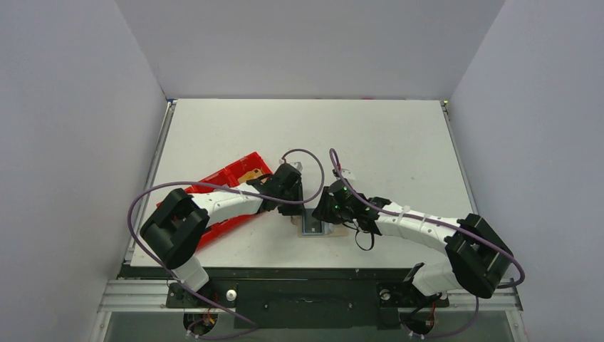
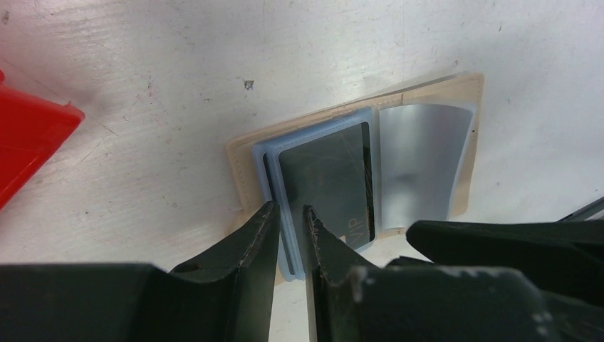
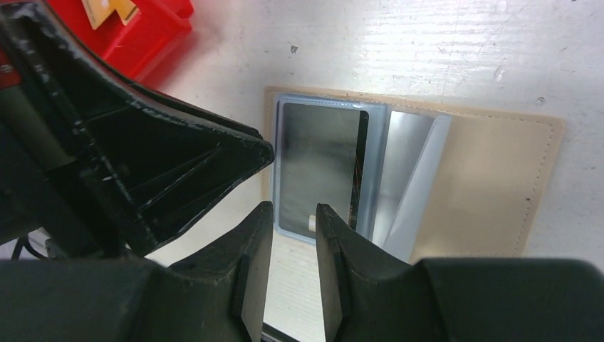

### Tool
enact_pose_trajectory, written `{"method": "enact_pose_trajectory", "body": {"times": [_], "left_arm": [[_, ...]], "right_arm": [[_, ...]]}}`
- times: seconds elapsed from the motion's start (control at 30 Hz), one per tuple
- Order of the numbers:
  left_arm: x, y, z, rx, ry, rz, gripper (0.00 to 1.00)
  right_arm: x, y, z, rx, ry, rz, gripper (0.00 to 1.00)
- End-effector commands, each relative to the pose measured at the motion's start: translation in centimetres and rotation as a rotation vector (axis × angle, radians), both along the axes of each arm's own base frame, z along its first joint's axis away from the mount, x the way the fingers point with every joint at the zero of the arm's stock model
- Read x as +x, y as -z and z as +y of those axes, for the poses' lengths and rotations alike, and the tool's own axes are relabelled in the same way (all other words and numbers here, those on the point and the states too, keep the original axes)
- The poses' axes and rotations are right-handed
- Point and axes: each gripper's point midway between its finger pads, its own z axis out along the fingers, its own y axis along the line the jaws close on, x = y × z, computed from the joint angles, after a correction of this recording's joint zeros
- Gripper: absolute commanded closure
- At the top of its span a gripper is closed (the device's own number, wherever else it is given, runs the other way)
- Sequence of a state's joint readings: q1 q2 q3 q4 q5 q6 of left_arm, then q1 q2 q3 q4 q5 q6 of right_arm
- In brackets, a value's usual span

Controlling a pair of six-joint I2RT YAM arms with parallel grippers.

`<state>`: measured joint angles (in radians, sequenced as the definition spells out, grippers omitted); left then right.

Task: Take the credit cards out of the card holder
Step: Remove the credit card from the card holder.

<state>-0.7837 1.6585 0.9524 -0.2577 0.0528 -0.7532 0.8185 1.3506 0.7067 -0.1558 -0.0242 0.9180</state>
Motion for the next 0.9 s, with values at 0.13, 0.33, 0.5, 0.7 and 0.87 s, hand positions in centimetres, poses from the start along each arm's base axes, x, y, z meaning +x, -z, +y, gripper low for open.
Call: {"method": "enact_pose_trajectory", "body": {"times": [0.13,0.33,0.5,0.7,0.87], "left_arm": [[0.7,-0.6,-0.7,-0.049,-0.009,-0.033,0.86],[0.5,-0.1,-0.8,-0.045,-0.004,-0.023,0.87],[0.5,0.3,-0.9,-0.034,0.001,-0.017,0.88],[0.3,1.1,-1.1,-0.013,0.005,-0.004,0.9],[-0.1,1.9,-1.5,0.004,0.014,0.009,0.91]], "right_arm": [[1.0,1.6,0.6,0.029,0.019,0.0,0.76],[0.7,3.0,-0.9,0.01,0.051,0.018,0.76],[0.5,3.7,-1.5,0.011,0.059,0.028,0.76],[0.5,4.3,-1.2,0.049,0.056,0.045,0.76],[0.4,4.9,-1.2,0.073,0.061,0.062,0.76]]}}
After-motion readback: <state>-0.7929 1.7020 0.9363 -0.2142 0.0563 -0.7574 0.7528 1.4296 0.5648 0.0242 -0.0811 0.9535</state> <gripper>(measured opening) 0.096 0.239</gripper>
